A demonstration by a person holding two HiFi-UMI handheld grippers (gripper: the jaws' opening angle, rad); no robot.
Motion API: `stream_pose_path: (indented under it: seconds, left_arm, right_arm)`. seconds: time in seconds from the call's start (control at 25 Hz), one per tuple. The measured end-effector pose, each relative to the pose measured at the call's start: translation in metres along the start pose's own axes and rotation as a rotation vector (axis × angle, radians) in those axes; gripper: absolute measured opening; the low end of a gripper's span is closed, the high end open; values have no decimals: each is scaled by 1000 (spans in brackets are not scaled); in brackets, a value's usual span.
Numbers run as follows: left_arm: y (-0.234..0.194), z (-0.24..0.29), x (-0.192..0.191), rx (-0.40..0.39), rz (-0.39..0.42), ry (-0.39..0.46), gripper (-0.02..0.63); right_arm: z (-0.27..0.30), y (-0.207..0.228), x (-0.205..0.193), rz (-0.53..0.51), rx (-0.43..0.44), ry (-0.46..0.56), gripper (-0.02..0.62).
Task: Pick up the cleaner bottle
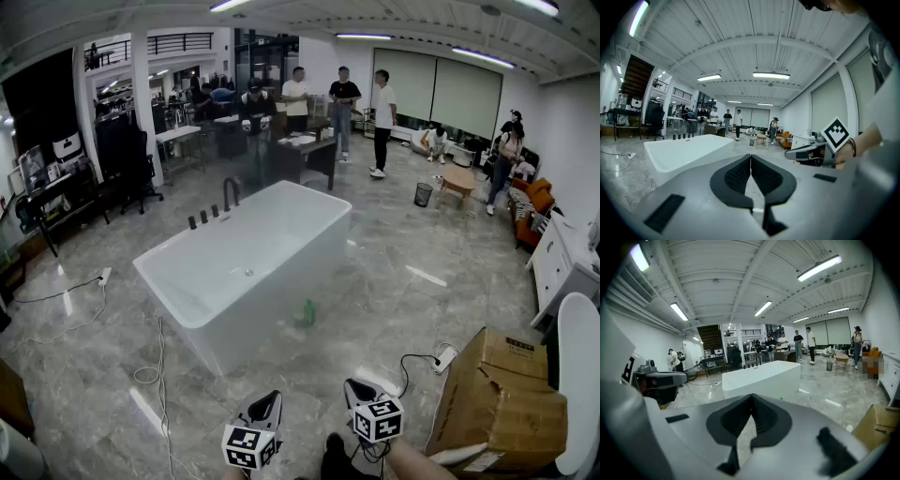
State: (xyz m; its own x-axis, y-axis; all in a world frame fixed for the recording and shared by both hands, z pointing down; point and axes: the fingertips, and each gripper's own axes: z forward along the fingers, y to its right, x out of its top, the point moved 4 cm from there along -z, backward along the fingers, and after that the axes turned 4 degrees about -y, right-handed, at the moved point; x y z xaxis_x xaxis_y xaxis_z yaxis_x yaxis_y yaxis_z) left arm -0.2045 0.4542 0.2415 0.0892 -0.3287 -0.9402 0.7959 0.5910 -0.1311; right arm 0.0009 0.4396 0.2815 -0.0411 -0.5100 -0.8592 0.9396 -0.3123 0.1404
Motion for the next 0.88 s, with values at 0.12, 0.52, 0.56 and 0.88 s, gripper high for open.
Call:
stream_pose_path:
  seconds: [0.12,0.52,0.56,0.88]
  left_arm:
    - [6,6,4,-6,19,8,17]
    - [5,23,20,-13,47,6,17]
    - [6,24,20,-16,47,6,17]
    - [4,19,10,-25,36,-14,17]
  right_arm:
    - [1,5,2,14,6,6,25]
    - [3,10,18,19,5,27,25]
    - [2,10,17,20,3,26,25]
    - [-3,1,9,56,-1,37,25]
